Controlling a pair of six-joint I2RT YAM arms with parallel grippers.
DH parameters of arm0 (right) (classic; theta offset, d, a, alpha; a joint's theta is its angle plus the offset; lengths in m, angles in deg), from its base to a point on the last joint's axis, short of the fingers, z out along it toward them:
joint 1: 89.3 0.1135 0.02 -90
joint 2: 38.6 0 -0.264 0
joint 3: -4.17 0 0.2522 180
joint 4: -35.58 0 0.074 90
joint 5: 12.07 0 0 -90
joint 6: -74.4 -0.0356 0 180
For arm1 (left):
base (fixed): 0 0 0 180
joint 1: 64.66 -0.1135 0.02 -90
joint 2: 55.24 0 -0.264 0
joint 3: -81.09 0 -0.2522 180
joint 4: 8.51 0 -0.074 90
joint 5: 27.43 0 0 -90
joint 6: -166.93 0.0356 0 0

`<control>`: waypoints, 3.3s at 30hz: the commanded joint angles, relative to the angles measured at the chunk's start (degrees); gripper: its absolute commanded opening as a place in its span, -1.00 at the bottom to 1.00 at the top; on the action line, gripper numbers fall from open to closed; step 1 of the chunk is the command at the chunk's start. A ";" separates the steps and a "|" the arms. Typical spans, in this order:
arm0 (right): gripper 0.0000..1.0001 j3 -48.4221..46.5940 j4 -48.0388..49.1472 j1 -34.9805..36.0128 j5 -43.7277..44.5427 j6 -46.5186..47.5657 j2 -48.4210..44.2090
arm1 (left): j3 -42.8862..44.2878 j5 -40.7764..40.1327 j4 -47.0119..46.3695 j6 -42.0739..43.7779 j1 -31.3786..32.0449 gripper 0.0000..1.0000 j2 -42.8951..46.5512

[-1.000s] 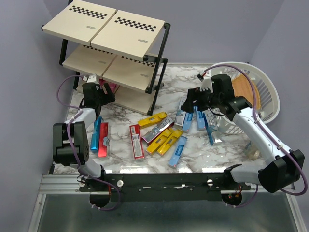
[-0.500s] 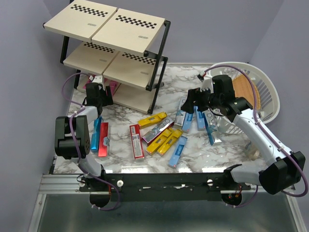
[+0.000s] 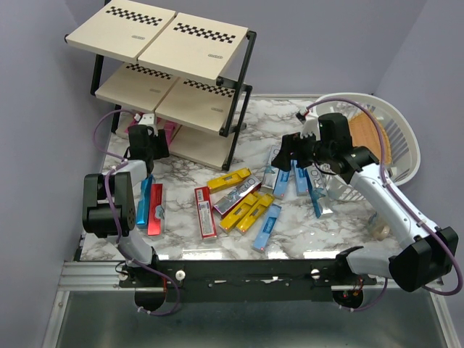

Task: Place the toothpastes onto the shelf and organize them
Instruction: Adjust the toothpaste on the shelf.

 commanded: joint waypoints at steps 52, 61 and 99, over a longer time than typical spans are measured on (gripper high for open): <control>0.82 6.67 5.74 -0.27 -2.17 0.75 -4.07 | 3.55 18.36 -0.03 -2.39 -6.88 0.38 -6.34; 0.82 6.76 5.91 -0.27 -2.61 0.58 -3.89 | 4.96 19.77 1.47 -2.13 -7.06 0.27 -7.49; 0.82 5.88 5.12 -0.27 -2.78 1.28 -2.40 | 8.47 46.83 -3.19 -39.83 -18.49 -0.06 -15.04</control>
